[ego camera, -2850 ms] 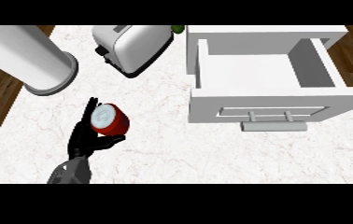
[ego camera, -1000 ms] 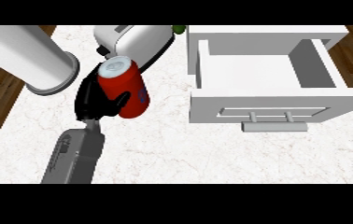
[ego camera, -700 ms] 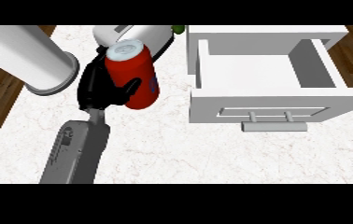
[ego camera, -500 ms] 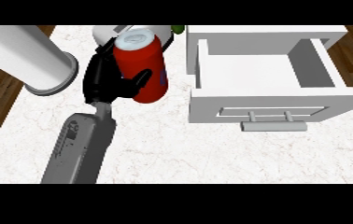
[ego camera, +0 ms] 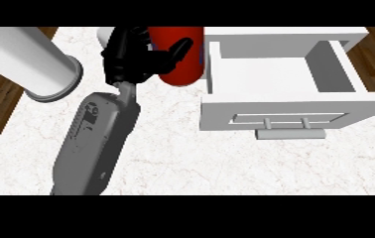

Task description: Pick up the can, place it into the drawer and close the drawer

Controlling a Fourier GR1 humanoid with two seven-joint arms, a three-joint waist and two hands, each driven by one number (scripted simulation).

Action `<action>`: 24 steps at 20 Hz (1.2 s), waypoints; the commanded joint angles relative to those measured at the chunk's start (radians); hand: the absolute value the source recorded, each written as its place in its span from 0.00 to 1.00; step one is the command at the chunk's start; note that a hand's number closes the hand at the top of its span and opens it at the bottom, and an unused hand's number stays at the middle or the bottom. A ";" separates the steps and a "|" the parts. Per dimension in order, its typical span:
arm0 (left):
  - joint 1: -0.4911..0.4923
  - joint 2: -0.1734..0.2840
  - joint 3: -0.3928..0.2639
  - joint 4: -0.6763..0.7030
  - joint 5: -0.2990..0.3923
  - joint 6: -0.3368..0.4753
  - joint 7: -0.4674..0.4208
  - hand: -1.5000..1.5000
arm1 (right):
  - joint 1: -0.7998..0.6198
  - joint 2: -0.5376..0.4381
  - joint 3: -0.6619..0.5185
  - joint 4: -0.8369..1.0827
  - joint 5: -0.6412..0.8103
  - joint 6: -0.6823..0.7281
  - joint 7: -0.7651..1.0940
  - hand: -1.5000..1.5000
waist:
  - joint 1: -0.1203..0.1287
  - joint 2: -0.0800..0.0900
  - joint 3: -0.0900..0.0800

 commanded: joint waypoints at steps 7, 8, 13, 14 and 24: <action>-0.277 -0.002 -0.013 0.216 0.025 0.116 0.017 1.00 | -0.032 0.009 0.031 -0.018 0.032 -0.054 0.040 0.00 | -0.004 0.002 0.000; -0.255 -0.002 -0.058 0.187 0.050 0.142 0.009 1.00 | -0.036 0.009 0.016 0.050 0.065 0.015 -0.036 0.00 | -0.003 0.001 0.000; -0.404 -0.002 -0.059 0.411 0.129 0.171 -0.092 1.00 | 0.003 0.009 0.012 -0.053 -0.022 0.000 0.045 0.00 | -0.025 0.004 0.000; -0.406 -0.002 -0.112 0.379 0.140 0.203 -0.056 1.00 | -0.063 -0.003 0.015 0.030 0.060 0.002 0.003 0.00 | -0.012 0.003 0.000; -0.585 -0.002 -0.186 0.626 0.343 0.231 -0.169 1.00 | -0.053 0.009 0.053 0.008 0.050 0.003 0.003 0.00 | -0.040 0.008 0.001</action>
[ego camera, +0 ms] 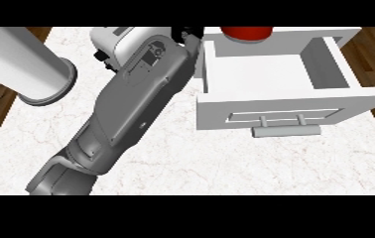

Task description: Pick up the can, place it into the drawer and close the drawer

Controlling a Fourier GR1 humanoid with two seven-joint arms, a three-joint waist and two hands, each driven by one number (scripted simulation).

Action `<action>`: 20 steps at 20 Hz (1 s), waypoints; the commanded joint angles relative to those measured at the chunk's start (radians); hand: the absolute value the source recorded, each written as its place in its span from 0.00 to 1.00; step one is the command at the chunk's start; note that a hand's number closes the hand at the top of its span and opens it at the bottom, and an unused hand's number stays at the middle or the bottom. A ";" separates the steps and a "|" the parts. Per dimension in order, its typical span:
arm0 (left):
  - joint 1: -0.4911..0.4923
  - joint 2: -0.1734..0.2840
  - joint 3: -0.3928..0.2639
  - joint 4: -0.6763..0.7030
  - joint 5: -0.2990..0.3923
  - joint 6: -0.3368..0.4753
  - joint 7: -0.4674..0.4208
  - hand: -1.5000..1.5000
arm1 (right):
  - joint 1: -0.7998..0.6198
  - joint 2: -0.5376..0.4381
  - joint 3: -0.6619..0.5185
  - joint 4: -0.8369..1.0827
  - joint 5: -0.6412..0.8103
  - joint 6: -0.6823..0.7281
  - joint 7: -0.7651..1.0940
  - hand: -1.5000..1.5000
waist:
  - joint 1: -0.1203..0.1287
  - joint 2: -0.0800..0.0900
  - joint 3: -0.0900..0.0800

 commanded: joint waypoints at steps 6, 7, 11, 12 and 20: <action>-0.071 0.000 -0.099 0.166 0.162 0.021 -0.121 1.00 | -0.041 -0.045 -0.028 0.017 -0.040 -0.021 0.022 0.00 | -0.013 0.003 0.000; -0.117 0.000 -0.120 0.147 0.182 0.053 -0.056 1.00 | 0.000 -0.017 -0.008 -0.047 -0.033 -0.022 0.057 0.00 | -0.011 -0.001 0.000; -0.129 0.000 -0.180 0.232 0.242 0.077 -0.115 1.00 | -0.058 -0.033 0.013 -0.014 0.003 -0.048 0.046 0.00 | -0.027 0.006 0.001; -0.152 0.000 -0.180 0.255 0.254 0.077 -0.137 1.00 | -0.031 -0.008 0.028 -0.039 -0.033 -0.038 0.054 0.00 | -0.044 0.009 0.001; -0.140 0.000 -0.286 0.312 0.339 0.104 -0.168 1.00 | -0.017 -0.013 0.004 -0.052 -0.023 -0.034 0.061 0.00 | -0.045 0.009 0.001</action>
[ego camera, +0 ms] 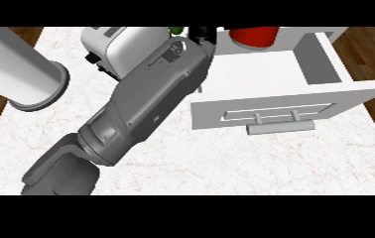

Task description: Pick up the can, place it into the drawer and close the drawer

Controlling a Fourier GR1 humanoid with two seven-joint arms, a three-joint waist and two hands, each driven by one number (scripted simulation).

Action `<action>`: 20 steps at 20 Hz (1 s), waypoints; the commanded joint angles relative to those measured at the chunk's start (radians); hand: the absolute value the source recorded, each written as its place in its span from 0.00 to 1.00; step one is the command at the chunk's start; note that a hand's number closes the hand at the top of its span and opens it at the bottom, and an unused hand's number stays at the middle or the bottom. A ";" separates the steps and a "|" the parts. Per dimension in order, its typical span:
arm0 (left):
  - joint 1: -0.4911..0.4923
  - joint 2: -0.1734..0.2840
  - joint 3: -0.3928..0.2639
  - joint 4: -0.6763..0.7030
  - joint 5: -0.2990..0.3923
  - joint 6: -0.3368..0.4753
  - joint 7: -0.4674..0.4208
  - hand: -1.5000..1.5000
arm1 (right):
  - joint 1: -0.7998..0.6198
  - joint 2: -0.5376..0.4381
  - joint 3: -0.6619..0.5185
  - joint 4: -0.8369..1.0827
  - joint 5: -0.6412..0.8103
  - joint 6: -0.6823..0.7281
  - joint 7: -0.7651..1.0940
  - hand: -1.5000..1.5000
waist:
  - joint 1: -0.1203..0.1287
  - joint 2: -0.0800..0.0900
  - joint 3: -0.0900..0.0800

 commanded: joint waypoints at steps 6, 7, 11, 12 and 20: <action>-0.045 0.000 -0.099 0.066 0.084 0.071 -0.006 0.00 | -0.004 -0.046 -0.033 0.016 -0.037 0.025 0.010 0.00 | -0.015 0.003 0.000; -0.020 0.000 -0.131 0.037 0.104 0.083 0.005 0.00 | -0.026 -0.030 -0.011 0.014 -0.018 -0.011 0.032 0.00 | -0.008 0.002 0.000; -0.030 0.000 -0.139 0.076 0.125 0.112 -0.041 0.00 | -0.014 0.007 0.012 0.018 0.001 0.018 0.004 0.00 | -0.019 0.006 0.001; -0.017 0.000 -0.149 0.052 0.145 0.136 -0.032 0.00 | -0.013 -0.002 -0.010 0.039 0.021 0.027 -0.018 0.00 | -0.015 0.004 0.001; -0.036 0.000 -0.162 0.074 0.209 0.135 -0.090 0.00 | -0.022 0.015 0.017 -0.016 0.008 -0.002 0.028 0.00 | -0.022 0.007 0.000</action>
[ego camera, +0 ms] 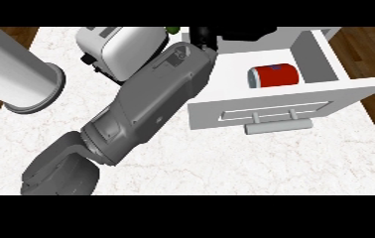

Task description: Pick up the can, place it into the drawer and close the drawer

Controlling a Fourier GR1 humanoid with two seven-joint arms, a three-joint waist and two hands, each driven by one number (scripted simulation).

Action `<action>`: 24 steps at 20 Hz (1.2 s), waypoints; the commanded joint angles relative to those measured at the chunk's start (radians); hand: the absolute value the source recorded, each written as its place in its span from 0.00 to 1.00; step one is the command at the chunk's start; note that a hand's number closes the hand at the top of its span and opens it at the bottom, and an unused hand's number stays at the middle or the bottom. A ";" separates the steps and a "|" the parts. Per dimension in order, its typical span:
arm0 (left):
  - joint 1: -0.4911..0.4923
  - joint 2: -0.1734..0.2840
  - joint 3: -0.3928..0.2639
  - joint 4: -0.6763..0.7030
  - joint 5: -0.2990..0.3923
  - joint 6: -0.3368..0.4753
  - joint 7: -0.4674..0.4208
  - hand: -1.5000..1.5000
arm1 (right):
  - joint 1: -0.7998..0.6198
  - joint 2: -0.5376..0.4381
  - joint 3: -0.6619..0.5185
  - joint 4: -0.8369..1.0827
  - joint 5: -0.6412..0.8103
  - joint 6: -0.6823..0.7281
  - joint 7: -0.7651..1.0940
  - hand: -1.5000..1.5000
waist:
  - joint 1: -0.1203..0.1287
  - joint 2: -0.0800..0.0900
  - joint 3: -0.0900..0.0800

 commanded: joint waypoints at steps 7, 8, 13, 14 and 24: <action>-0.014 0.000 0.024 -0.001 0.061 -0.023 -0.097 0.00 | -0.067 -0.086 -0.056 -0.048 0.222 0.098 -0.183 0.00 | 0.013 0.005 0.000; 0.004 0.000 0.031 0.021 0.063 -0.061 -0.115 0.00 | -0.058 -0.059 -0.022 -0.065 0.226 0.115 -0.193 0.00 | 0.021 0.003 0.000; -0.035 0.000 0.008 -0.006 0.088 -0.024 -0.124 0.00 | -0.153 -0.062 0.066 -0.115 0.398 0.090 -0.219 0.00 | 0.030 0.004 0.000; -0.056 0.000 0.032 0.021 0.086 -0.040 -0.125 0.00 | -0.158 -0.075 0.059 -0.075 0.415 0.109 -0.256 0.00 | 0.043 0.000 0.000; -0.025 0.000 0.014 -0.032 0.115 0.005 -0.132 0.00 | -0.316 -0.058 0.374 -0.039 0.936 0.029 -0.257 0.00 | 0.083 -0.007 -0.002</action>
